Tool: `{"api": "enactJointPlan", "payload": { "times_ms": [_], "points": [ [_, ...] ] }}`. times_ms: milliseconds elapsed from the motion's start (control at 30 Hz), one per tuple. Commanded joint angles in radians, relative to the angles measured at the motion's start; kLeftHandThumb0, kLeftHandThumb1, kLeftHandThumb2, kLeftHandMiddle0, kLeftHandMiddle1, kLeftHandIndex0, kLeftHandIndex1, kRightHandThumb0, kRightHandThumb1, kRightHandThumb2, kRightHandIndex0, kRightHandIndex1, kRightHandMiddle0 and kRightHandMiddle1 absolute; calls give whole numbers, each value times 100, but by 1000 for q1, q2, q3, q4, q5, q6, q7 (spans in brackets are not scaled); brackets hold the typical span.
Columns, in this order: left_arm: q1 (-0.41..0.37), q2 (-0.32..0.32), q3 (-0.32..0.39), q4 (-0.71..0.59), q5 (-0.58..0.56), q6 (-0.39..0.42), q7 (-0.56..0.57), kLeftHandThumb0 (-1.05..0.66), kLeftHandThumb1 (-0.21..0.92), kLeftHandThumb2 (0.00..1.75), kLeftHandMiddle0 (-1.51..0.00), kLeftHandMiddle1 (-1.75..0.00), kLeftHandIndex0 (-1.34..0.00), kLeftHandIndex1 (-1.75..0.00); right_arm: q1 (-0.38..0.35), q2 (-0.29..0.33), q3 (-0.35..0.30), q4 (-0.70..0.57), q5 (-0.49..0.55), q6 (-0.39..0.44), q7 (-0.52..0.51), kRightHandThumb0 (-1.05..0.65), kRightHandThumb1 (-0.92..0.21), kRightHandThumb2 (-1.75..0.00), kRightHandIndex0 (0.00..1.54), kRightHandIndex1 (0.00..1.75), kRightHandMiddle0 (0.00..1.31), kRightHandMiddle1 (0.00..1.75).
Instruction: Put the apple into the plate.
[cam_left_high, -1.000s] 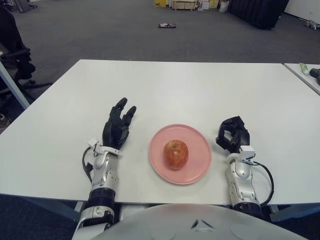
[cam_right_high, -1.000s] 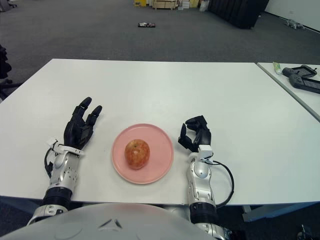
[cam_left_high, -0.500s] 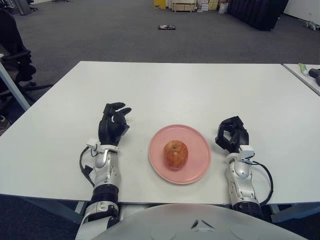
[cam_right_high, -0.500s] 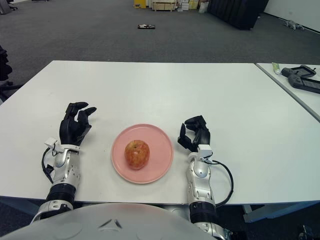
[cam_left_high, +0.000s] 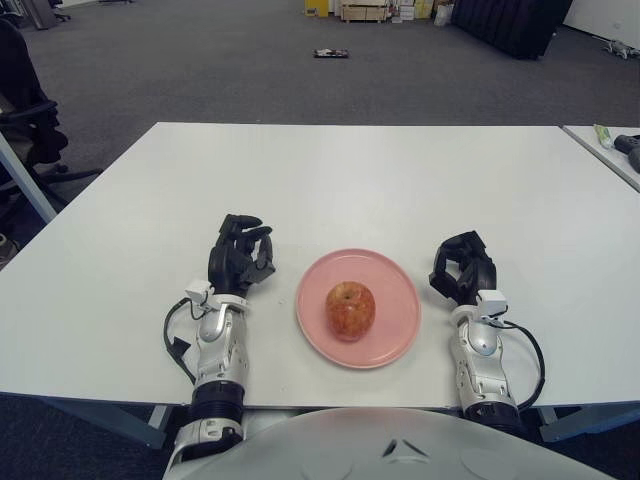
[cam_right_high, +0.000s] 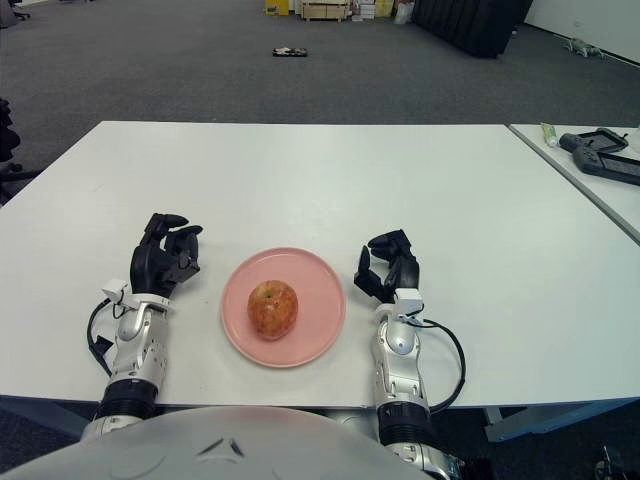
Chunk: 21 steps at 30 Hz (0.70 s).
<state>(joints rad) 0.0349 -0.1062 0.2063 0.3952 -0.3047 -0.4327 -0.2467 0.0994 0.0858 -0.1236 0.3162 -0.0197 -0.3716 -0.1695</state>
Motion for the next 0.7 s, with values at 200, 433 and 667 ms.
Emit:
{"api": "enactJointPlan", "payload": {
  "times_ms": [200,433,667],
  "points": [
    [64,-14,-15,6,27,32,40,-1,36,125,-57,-167,-39,-175,5,7,10,26,-5,44,-8,-42,-51,-108,72,175,46,175],
    [75,-20,-25,-13,27,41,42,-1,37,125,-56,-169,-39,-175,7,10,9,19,0,56,-8,-42,-51,-108,73,175,46,175],
    [89,-17,-39,-35,67,74,80,-1,37,124,-57,-165,-40,-175,7,5,13,21,-6,56,-8,-42,-50,-109,74,175,46,175]
  ]
}}
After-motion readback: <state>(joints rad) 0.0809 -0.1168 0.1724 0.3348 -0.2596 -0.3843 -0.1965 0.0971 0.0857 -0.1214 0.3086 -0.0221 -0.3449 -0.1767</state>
